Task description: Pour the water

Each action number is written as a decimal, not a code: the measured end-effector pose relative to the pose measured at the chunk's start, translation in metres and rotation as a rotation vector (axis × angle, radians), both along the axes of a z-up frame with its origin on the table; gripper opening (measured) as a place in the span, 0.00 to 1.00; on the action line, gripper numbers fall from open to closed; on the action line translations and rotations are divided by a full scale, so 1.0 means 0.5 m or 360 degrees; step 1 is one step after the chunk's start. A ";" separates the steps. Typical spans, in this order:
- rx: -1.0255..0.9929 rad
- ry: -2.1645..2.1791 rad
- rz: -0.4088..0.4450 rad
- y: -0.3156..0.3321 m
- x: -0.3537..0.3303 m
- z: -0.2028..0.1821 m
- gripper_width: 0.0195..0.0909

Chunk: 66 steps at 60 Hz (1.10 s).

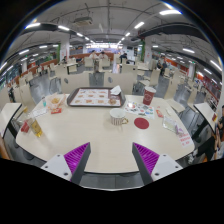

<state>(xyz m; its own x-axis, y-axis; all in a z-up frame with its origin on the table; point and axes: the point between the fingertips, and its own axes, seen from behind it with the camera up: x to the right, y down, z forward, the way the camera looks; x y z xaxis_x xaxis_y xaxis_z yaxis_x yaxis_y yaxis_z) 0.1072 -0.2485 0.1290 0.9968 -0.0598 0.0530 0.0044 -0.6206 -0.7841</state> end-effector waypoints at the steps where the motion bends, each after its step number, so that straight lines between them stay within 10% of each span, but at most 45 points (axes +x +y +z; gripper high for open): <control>1: -0.0001 -0.0004 -0.0001 0.000 0.000 -0.001 0.93; 35: -0.0132 0.0056 0.0135 -0.043 -0.451 -0.108 0.92; 66: 0.0324 0.0179 0.0221 0.280 -0.798 -0.145 0.80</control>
<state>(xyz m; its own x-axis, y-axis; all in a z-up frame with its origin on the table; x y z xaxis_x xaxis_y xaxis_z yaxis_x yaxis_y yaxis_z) -0.2916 -0.1085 0.0566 0.9951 0.0800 -0.0576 -0.0156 -0.4494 -0.8932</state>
